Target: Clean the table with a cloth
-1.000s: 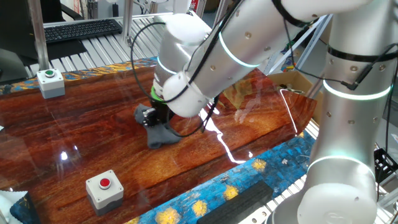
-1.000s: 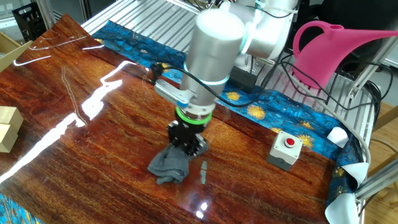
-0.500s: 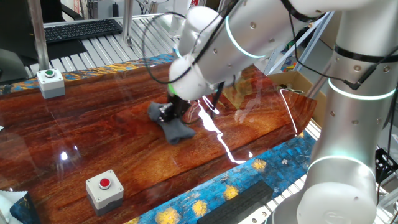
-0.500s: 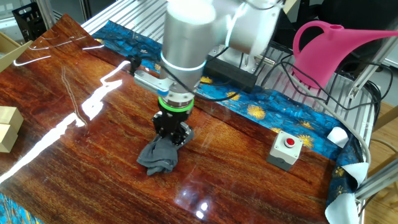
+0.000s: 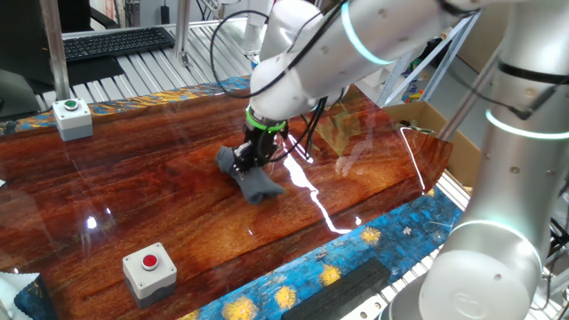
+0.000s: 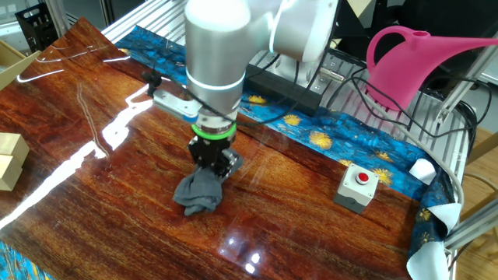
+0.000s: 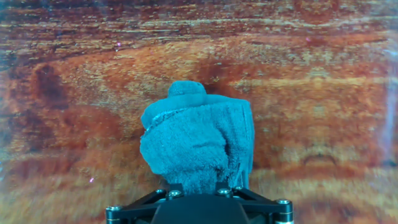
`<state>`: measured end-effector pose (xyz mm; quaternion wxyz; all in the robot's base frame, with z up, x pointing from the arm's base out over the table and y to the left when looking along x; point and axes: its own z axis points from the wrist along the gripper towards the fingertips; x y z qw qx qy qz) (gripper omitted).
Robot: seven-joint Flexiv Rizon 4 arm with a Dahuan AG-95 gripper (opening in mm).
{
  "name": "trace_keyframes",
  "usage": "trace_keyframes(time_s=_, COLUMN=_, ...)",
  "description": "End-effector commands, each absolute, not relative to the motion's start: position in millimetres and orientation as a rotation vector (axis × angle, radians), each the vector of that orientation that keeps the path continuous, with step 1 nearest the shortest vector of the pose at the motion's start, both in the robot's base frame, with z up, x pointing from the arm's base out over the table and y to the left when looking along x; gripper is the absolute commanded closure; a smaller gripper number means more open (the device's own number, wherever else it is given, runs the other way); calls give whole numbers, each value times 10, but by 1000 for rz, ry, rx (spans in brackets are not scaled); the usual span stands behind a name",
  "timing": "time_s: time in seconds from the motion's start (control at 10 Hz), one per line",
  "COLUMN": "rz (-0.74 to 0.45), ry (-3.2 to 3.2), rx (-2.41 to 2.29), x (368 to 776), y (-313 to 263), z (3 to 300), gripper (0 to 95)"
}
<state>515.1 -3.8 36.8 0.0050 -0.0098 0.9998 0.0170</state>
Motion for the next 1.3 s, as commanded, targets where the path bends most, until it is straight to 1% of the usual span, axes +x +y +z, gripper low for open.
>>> trace_keyframes(time_s=0.1, rz=50, ry=3156, rx=-27, x=5157, y=-41, z=405, gripper=950)
trace_keyframes(time_s=0.4, rz=57, ry=3152, rx=0, x=5161, y=-39, z=528, gripper=950)
trace_keyframes(time_s=1.3, rz=61, ry=3143, rx=-1, x=5193, y=-43, z=544, gripper=950)
